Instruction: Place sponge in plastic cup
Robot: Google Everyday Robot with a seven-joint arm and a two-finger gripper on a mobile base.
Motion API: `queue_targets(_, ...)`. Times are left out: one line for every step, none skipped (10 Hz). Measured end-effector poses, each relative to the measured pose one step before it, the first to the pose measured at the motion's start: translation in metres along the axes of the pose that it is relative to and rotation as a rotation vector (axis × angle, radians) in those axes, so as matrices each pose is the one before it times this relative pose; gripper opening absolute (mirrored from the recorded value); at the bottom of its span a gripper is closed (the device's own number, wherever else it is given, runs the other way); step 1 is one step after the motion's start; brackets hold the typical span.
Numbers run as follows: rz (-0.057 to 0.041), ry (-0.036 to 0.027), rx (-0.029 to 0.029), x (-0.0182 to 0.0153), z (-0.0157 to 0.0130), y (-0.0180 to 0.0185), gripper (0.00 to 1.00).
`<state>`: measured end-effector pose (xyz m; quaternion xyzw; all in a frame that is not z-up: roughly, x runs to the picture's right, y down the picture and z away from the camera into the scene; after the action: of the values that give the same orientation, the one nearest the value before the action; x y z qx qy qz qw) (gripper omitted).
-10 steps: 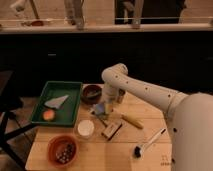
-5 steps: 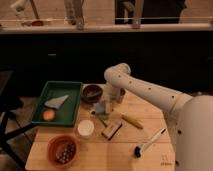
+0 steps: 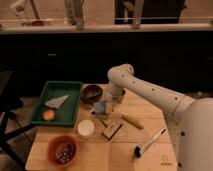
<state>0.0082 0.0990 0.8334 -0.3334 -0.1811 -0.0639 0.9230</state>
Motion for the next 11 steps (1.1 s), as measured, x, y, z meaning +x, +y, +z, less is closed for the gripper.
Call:
queue_targets(-0.00302, -0.00436, -0.00309, -0.00162, 0.00155, -0.00033, 0.00)
queue_targets(-0.00209, -0.00156, -0.00286, -0.00095, 0.00104, -0.00011, 0.00)
queue_targets(-0.00101, -0.00210, -0.00331, -0.00006, 0.00113, -0.00002, 0.00)
queue_targets(-0.00063, -0.00170, -0.00334, 0.00028, 0.00067, -0.00015, 0.01)
queue_targets(0.00309, -0.00220, -0.00264, 0.00030, 0.00037, -0.00042, 0.05)
queue_targets(0.00277, -0.00182, -0.00341, 0.00072, 0.00035, -0.00043, 0.14)
queue_targets(0.00251, -0.00166, -0.00418, 0.00044, 0.00052, 0.00004, 0.25)
queue_targets(0.00133, -0.00175, -0.00118, 0.00006, 0.00022, -0.00036, 0.34)
queue_targets(0.00024, -0.00133, -0.00203, 0.00021, 0.00038, -0.00020, 0.44)
queue_targets(-0.00063, -0.00102, -0.00167, 0.00017, 0.00019, -0.00007, 0.54)
queue_targets(-0.00070, -0.00141, -0.00186, 0.00006, 0.00042, -0.00006, 0.65)
